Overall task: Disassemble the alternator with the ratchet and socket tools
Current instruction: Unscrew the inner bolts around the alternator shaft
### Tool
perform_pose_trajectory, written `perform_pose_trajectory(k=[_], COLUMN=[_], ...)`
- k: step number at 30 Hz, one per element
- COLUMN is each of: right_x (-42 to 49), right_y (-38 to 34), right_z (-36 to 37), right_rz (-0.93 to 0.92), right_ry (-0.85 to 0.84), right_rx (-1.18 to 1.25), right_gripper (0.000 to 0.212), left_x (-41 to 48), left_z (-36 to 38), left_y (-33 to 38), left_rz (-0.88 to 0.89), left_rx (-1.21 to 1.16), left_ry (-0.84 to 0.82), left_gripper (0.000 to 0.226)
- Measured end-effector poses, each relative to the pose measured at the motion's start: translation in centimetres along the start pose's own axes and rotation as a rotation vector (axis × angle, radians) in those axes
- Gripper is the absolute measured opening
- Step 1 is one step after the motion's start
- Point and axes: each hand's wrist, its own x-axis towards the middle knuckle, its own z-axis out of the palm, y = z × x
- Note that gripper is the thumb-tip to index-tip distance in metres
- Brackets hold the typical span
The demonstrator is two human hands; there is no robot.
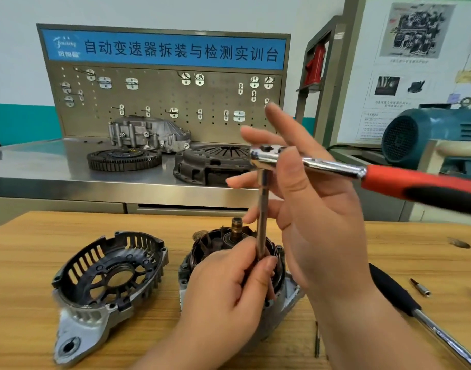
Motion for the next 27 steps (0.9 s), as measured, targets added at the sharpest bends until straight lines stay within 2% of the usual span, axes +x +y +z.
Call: perform_pose_trajectory(k=[4,7,10,13,15,18,19,21,22,24,27], right_x=[0.1,0.1,0.1,0.2,0.1,0.1,0.7,1.4,1.4,0.7,0.2], right_y=[-0.3,-0.3,-0.2,-0.1,0.0,0.1,-0.2,-0.1,-0.2,-0.4,-0.2], right_z=[0.0,0.2,0.0,-0.3,0.0,-0.1,-0.4,-1.1,-1.0,-0.6,0.0], right_rz=[-0.016,0.121,0.326,0.382,0.309,0.126,0.133,0.28,0.251,0.074,0.133], right_ry=[-0.001,-0.036,-0.093,-0.108,-0.072,-0.028,-0.061,-0.182,-0.178,-0.067,-0.009], right_rx=[-0.01,0.125,0.313,0.347,0.269,0.011,-0.154,-0.419,-0.371,-0.1,0.147], right_gripper=[0.033,0.033,0.054,0.058,0.054,0.032,0.029,0.034,0.036,0.034,0.045], left_x=[0.0,-0.1,-0.1,0.0,-0.1,-0.1,0.0,0.0,0.0,0.0,0.0], left_z=[0.1,-0.1,-0.1,0.0,0.0,0.0,0.0,0.1,0.1,0.1,-0.1], left_y=[0.0,-0.1,-0.1,-0.1,-0.1,-0.1,0.0,0.0,0.0,0.0,0.0], left_rz=[0.005,0.007,0.037,0.028,-0.002,-0.007,-0.013,-0.021,-0.021,-0.023,-0.011], left_rx=[0.029,-0.054,-0.016,0.005,-0.01,-0.017,-0.018,-0.01,-0.002,0.011,-0.003], left_ry=[-0.013,-0.023,-0.021,-0.008,-0.011,0.009,0.012,0.005,0.001,-0.003,-0.008], left_gripper=[0.043,0.042,0.038,0.038,0.04,0.039,0.04,0.042,0.042,0.043,0.041])
